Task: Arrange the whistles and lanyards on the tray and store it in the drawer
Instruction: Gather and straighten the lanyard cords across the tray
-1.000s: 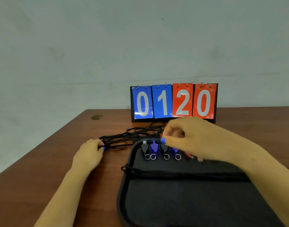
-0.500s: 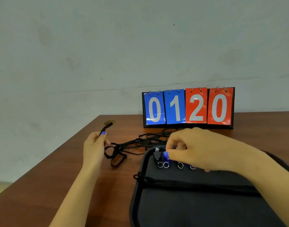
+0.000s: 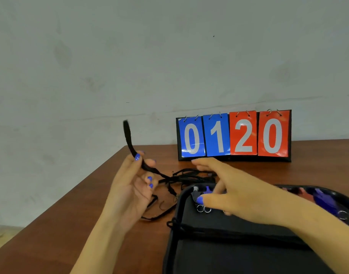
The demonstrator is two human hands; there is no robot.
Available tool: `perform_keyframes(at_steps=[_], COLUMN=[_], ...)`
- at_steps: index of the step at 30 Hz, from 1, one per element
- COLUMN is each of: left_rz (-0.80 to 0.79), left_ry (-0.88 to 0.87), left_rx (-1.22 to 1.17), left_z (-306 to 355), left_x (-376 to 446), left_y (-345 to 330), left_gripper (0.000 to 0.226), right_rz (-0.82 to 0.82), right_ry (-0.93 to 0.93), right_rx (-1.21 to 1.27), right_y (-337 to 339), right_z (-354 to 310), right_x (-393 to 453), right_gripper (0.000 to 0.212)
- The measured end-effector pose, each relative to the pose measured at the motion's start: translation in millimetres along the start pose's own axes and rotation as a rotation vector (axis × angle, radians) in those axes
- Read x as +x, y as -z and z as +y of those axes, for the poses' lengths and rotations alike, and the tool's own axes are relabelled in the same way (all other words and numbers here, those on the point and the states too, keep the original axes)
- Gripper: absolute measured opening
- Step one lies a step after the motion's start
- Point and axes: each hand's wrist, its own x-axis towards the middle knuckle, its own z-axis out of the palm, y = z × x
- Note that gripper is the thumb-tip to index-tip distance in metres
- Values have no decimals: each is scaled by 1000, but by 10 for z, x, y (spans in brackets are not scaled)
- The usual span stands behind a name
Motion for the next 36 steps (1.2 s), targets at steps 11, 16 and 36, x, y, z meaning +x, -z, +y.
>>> perform_keyframes(at_steps=[11,16,36], left_rz=[-458,-54,-11], left_ry=[277,117,156], left_rx=[-263,-294,143], left_z=[-193,-128,-277], left_x=[-149,-15,65], left_y=[-159,-129,68], left_gripper=[13,15,58], right_rz=[-211,-58,201], right_ry=[-99,-95,-87], right_rx=[573,461,896], right_y=[-309,-210,121], right_z=[-52,-17,79], right_x=[43,70,81], right_gripper=[2,11,19])
